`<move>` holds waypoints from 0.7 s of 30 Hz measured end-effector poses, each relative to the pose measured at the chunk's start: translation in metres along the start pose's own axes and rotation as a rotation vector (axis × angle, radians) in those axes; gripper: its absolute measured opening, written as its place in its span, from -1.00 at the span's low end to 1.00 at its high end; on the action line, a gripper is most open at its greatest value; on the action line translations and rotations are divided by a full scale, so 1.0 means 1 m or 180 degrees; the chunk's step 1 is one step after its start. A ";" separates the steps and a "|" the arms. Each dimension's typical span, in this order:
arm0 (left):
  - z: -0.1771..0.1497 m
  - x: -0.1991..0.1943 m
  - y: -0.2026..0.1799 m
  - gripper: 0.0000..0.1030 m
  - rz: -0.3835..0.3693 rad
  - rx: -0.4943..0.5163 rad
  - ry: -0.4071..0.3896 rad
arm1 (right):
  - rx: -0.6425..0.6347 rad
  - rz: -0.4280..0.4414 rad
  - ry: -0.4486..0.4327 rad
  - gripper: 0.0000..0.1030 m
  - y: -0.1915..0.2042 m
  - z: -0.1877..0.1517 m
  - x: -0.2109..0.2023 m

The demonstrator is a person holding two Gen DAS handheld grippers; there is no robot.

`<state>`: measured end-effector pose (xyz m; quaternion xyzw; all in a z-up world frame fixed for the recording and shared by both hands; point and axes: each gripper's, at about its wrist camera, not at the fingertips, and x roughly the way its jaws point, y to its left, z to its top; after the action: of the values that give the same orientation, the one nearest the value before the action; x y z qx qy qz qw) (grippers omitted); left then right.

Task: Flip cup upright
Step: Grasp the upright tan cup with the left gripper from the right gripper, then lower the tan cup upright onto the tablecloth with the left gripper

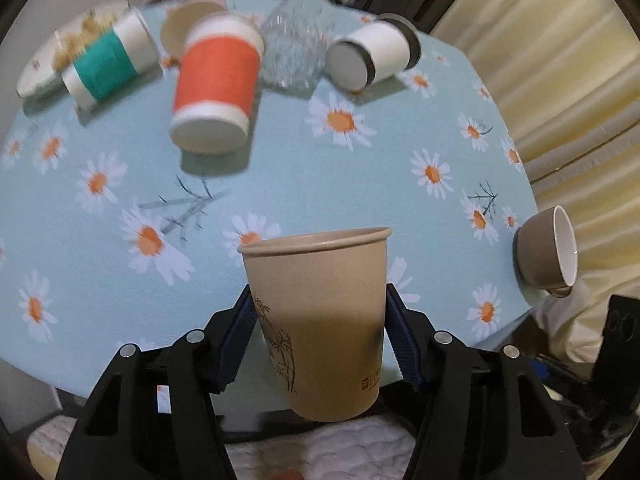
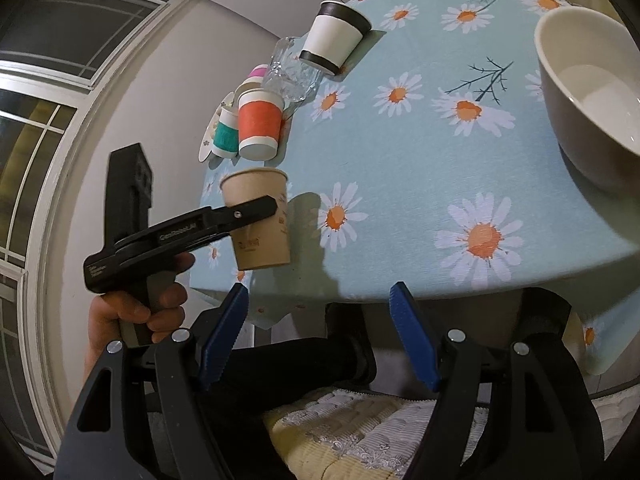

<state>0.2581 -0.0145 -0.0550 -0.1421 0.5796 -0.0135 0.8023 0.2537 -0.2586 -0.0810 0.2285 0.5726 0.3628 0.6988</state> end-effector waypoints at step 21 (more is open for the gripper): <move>-0.083 -0.032 -0.030 0.17 0.0869 0.0457 -0.2354 | 0.0139 0.0015 -0.0028 0.48 -0.010 0.004 0.003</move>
<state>0.1742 -0.0551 -0.0419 -0.0027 0.2628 0.1049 0.9591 0.2598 -0.2623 -0.0892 0.2466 0.5768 0.3508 0.6953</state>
